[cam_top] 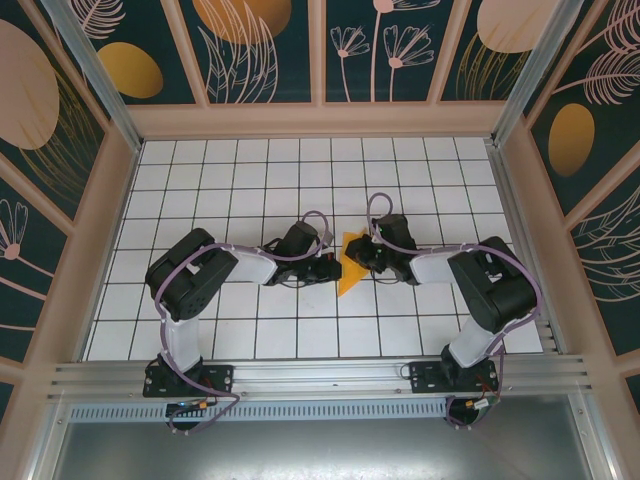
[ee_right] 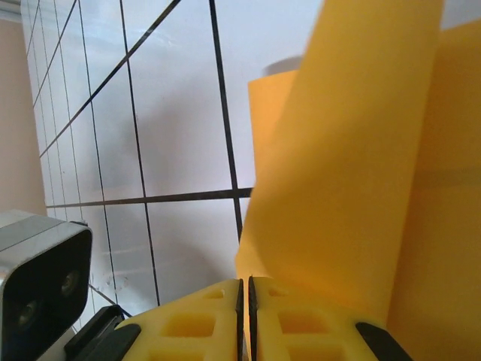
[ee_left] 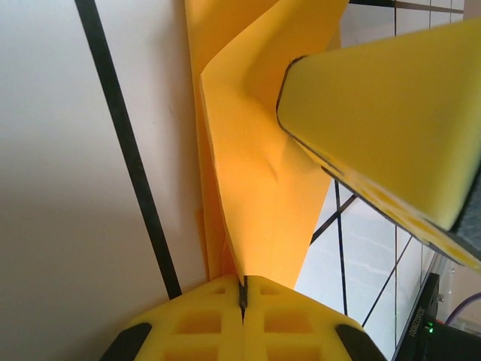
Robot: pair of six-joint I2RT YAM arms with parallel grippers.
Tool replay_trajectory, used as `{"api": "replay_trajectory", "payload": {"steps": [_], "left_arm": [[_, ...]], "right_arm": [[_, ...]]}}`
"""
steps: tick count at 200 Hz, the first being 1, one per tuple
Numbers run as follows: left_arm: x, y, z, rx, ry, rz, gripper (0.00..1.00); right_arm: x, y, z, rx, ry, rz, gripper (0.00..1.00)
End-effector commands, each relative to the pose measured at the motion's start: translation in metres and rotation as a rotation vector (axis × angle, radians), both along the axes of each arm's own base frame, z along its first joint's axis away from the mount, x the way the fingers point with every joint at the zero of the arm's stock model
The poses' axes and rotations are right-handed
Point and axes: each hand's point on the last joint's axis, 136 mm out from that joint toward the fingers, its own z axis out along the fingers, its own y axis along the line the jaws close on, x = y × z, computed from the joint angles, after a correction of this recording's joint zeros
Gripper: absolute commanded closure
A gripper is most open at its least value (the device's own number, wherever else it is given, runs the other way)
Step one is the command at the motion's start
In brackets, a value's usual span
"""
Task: Fold a paper plane with a square sheet of paper (pick it up from the middle)
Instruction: Fourth fold the wing at the center of the table.
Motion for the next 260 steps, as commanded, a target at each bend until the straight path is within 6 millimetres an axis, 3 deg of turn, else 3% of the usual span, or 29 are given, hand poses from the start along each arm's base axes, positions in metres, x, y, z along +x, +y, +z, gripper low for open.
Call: {"api": "replay_trajectory", "payload": {"steps": [1, 58, 102, 118, 146, 169, 201, 220, 260], "left_arm": [[-0.006, -0.002, -0.009, 0.019, 0.014, -0.047, 1.00], [-0.010, 0.001, -0.016, 0.055, 0.026, -0.076, 1.00], [-0.025, 0.006, -0.014, 0.065, 0.074, -0.113, 0.94], [-0.028, 0.013, -0.004, 0.078, 0.054, -0.106, 0.89], [-0.011, 0.026, 0.021, 0.134, -0.032, -0.016, 0.81], [-0.004, 0.013, 0.048, 0.052, -0.067, -0.012, 0.78], [-0.008, -0.015, 0.072, -0.106, -0.063, -0.101, 0.82], [-0.011, -0.026, 0.071, -0.149, -0.040, -0.143, 0.82], [-0.017, -0.031, 0.048, -0.149, 0.028, -0.174, 0.84]], "right_arm": [[0.003, -0.007, -0.015, -0.071, 0.033, -0.022, 0.86], [-0.015, -0.026, -0.056, -0.157, 0.130, -0.053, 0.89], [-0.025, -0.035, -0.068, -0.180, 0.147, -0.065, 0.92], [-0.025, -0.035, -0.069, -0.179, 0.144, -0.057, 0.93], [-0.026, -0.036, -0.071, -0.186, 0.149, -0.058, 0.93], [-0.028, -0.037, -0.072, -0.185, 0.153, -0.060, 0.93], [-0.030, -0.037, -0.074, -0.186, 0.159, -0.057, 0.93], [-0.030, -0.037, -0.076, -0.181, 0.164, -0.059, 0.94], [-0.031, -0.037, -0.077, -0.178, 0.169, -0.059, 0.94]]}}
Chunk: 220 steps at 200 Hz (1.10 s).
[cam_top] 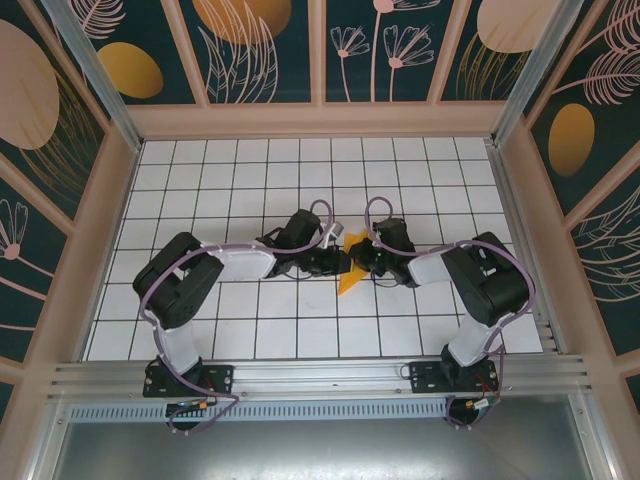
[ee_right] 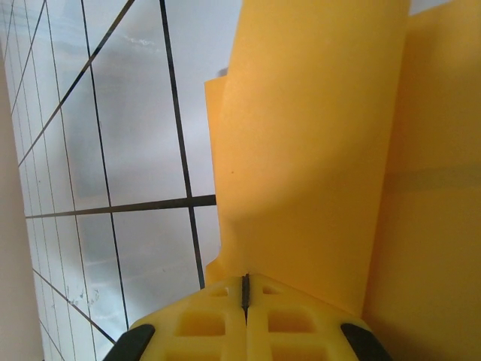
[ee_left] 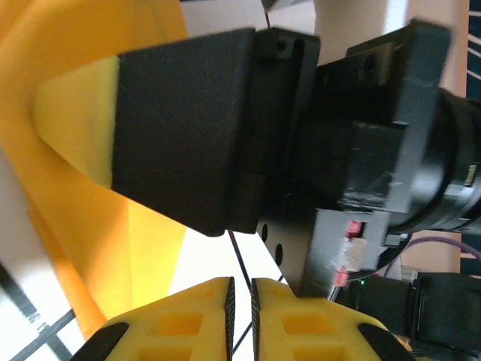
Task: Fold a paper plane with a square sheet of paper (pick it up from the middle)
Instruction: Fourth fold the wing at the center of the table.
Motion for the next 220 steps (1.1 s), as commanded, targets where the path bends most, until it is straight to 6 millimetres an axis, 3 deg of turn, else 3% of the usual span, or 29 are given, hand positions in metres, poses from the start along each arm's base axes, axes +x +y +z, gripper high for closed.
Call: {"api": "replay_trajectory", "payload": {"steps": [1, 52, 102, 154, 220], "left_arm": [[-0.007, -0.011, -0.003, -0.042, 0.037, -0.050, 0.84], [-0.004, 0.000, -0.033, 0.056, 0.055, -0.005, 0.84], [-0.021, 0.020, -0.064, 0.160, 0.097, -0.023, 0.84], [-0.048, 0.025, -0.070, 0.148, 0.129, -0.106, 0.84], [-0.077, 0.052, -0.087, 0.316, 0.137, -0.173, 0.86]], "right_arm": [[-0.031, -0.030, -0.056, -0.148, 0.162, -0.034, 0.94], [-0.032, -0.030, -0.058, -0.148, 0.171, -0.033, 0.93], [-0.034, -0.031, -0.061, -0.158, 0.178, -0.031, 0.93], [-0.036, -0.033, -0.065, -0.170, 0.189, -0.034, 0.93], [-0.036, -0.035, -0.065, -0.180, 0.190, -0.033, 0.93]]}}
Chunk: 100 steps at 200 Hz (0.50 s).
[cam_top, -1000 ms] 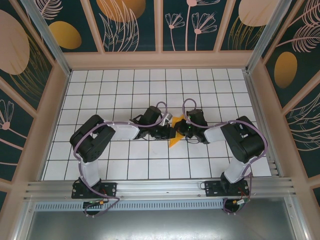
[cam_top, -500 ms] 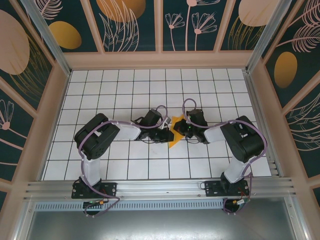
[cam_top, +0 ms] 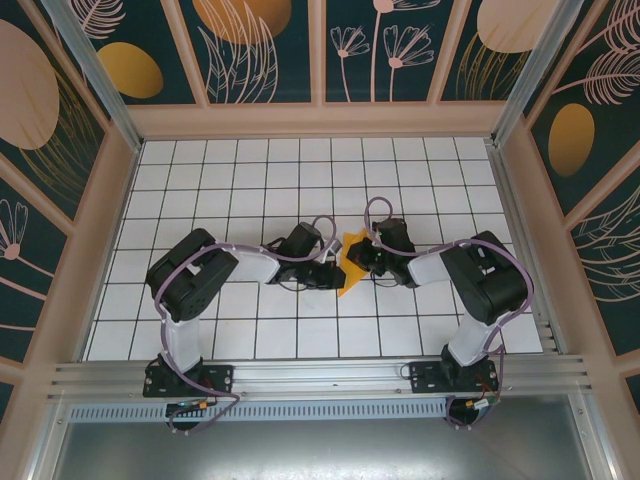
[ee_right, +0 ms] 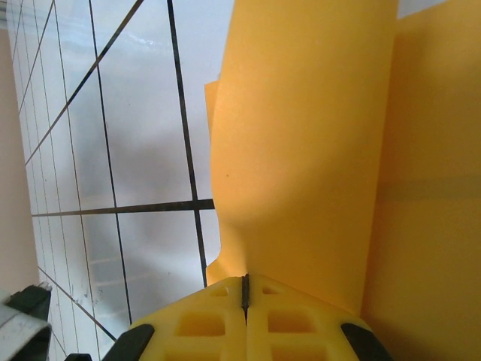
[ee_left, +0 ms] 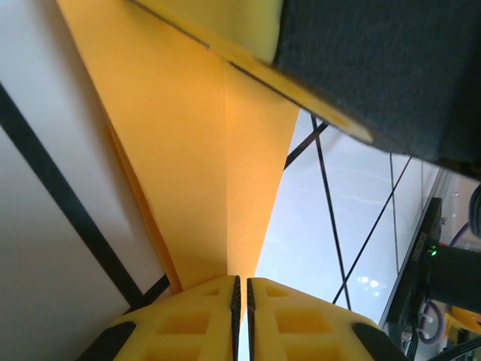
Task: Fold a paper plane with a square sheet of paper (pick it up from the middle)
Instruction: Fourth fold the wing at the center of the table.
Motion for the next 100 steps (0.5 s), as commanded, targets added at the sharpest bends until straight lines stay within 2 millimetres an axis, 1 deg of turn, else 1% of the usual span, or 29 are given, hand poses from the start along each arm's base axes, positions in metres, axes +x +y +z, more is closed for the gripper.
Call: {"api": "replay_trajectory", "payload": {"steps": [1, 22, 33, 61, 68, 79, 94, 100], "left_arm": [[-0.054, 0.036, -0.037, 0.210, 0.124, -0.088, 0.86], [-0.062, 0.044, -0.036, 0.239, 0.118, -0.098, 0.86], [-0.063, 0.049, -0.035, 0.258, 0.109, -0.095, 0.86], [-0.058, 0.062, -0.033, 0.337, 0.070, -0.078, 0.87], [-0.055, 0.061, -0.028, 0.334, 0.054, -0.071, 0.87], [-0.050, 0.055, -0.017, 0.295, 0.024, -0.058, 0.88], [-0.037, 0.045, 0.005, 0.231, -0.031, -0.014, 0.88], [-0.032, 0.042, 0.008, 0.218, -0.045, 0.007, 0.88]], "right_arm": [[-0.037, -0.037, -0.065, -0.193, 0.198, -0.040, 0.93], [-0.037, -0.037, -0.064, -0.194, 0.198, -0.042, 0.93], [-0.038, -0.037, -0.065, -0.194, 0.202, -0.042, 0.93], [-0.038, -0.037, -0.064, -0.193, 0.200, -0.041, 0.93], [-0.038, -0.037, -0.065, -0.194, 0.203, -0.040, 0.93], [-0.039, -0.038, -0.065, -0.193, 0.208, -0.043, 0.93], [-0.040, -0.037, -0.065, -0.180, 0.208, -0.046, 0.93], [-0.040, -0.036, -0.064, -0.168, 0.206, -0.047, 0.93]]}}
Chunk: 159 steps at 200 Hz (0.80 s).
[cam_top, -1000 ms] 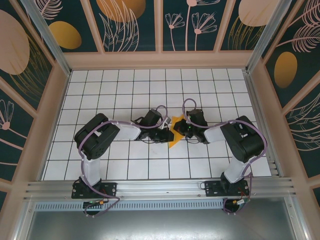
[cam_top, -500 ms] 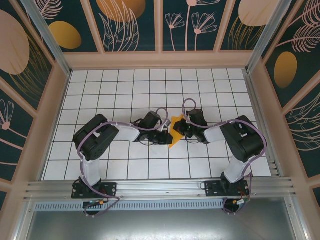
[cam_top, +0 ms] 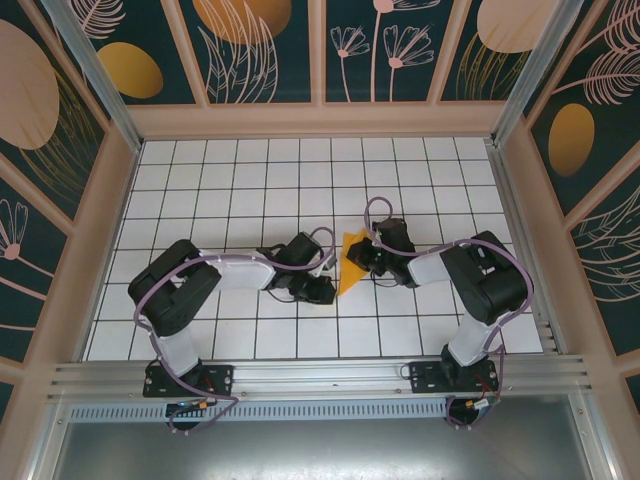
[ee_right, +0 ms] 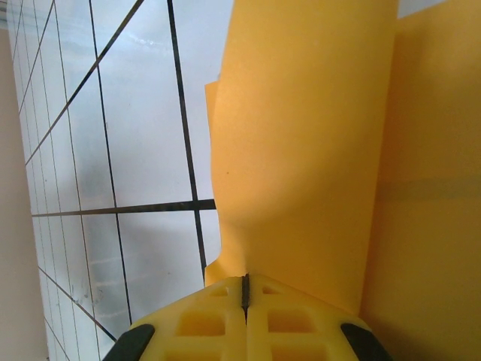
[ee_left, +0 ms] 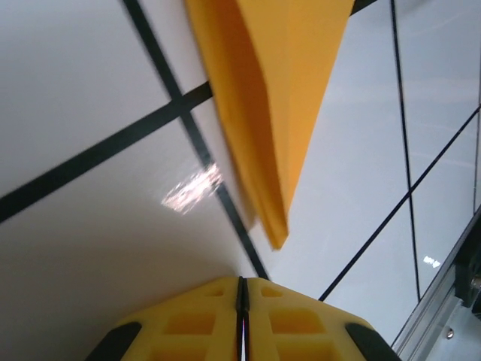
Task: Fold a paper plane with a square sheet of paper (pick it up from the middle)
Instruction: Fourth fold the wing at the center of the table.
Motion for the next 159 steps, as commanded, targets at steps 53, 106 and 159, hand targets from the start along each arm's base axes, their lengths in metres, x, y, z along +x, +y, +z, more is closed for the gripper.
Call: {"api": "replay_trajectory", "payload": {"steps": [53, 106, 159], "left_arm": [[0.055, -0.014, 0.073, -0.162, -0.182, 0.257, 0.89], [0.070, -0.047, 0.073, -0.280, -0.122, 0.252, 0.86], [0.071, -0.050, 0.035, -0.224, -0.067, 0.252, 0.86]], "right_arm": [[-0.041, -0.010, -0.054, -0.064, 0.163, 0.010, 0.93], [-0.039, -0.004, -0.049, -0.067, 0.147, 0.025, 0.93], [-0.038, -0.009, -0.049, -0.080, 0.152, 0.008, 0.93]]}}
